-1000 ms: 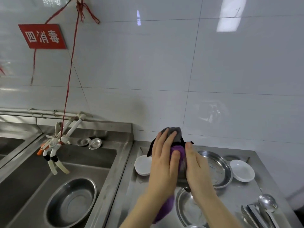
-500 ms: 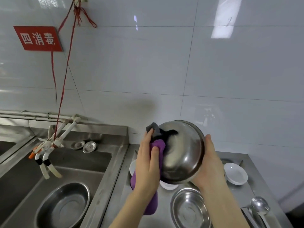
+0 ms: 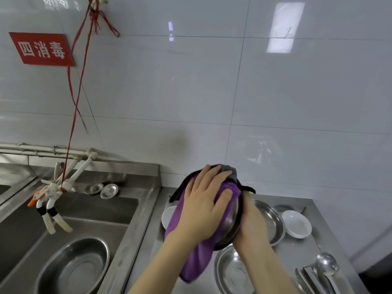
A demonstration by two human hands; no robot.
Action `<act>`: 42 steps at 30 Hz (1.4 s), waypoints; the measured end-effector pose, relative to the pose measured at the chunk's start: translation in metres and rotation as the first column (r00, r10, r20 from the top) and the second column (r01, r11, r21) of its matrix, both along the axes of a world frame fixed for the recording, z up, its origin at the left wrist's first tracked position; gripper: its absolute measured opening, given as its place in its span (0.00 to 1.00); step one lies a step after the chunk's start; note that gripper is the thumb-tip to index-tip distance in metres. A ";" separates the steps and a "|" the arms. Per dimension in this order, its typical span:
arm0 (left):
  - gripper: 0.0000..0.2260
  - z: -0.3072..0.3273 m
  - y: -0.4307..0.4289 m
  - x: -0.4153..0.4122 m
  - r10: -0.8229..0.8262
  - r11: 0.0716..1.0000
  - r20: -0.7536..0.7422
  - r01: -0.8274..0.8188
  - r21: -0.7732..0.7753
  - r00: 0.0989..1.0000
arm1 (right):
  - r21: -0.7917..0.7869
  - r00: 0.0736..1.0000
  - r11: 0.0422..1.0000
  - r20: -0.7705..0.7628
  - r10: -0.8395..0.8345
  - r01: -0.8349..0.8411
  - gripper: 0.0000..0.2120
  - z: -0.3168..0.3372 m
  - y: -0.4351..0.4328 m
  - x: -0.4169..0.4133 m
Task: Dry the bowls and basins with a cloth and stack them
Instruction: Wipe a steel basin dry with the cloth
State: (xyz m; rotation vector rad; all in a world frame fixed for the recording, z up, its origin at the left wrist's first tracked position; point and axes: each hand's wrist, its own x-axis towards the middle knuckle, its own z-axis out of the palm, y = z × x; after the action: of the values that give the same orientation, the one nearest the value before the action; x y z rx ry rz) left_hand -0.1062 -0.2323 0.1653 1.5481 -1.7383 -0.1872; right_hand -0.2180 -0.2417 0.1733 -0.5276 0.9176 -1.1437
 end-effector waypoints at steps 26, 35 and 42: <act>0.21 -0.016 -0.002 -0.014 0.203 0.975 0.304 -0.165 -0.148 0.931 | 0.009 0.989 1.000 0.151 -0.004 0.003 0.17 -0.009 -0.005 0.008; 0.23 -0.003 -0.001 -0.007 0.140 0.990 0.060 -0.139 -0.012 0.988 | -0.012 0.999 1.000 -0.024 0.026 -0.026 0.20 -0.017 0.000 0.008; 0.21 -0.008 0.007 0.007 0.135 0.991 -0.063 -0.136 -0.011 0.989 | -0.007 0.994 0.999 -0.099 0.043 -0.044 0.18 -0.016 0.007 0.010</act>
State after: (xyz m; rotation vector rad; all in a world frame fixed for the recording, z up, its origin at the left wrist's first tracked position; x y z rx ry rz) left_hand -0.0992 -0.2257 0.1573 1.6259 -1.5767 -0.1521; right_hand -0.2081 -0.2344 0.1571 -0.6135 0.9814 -1.0908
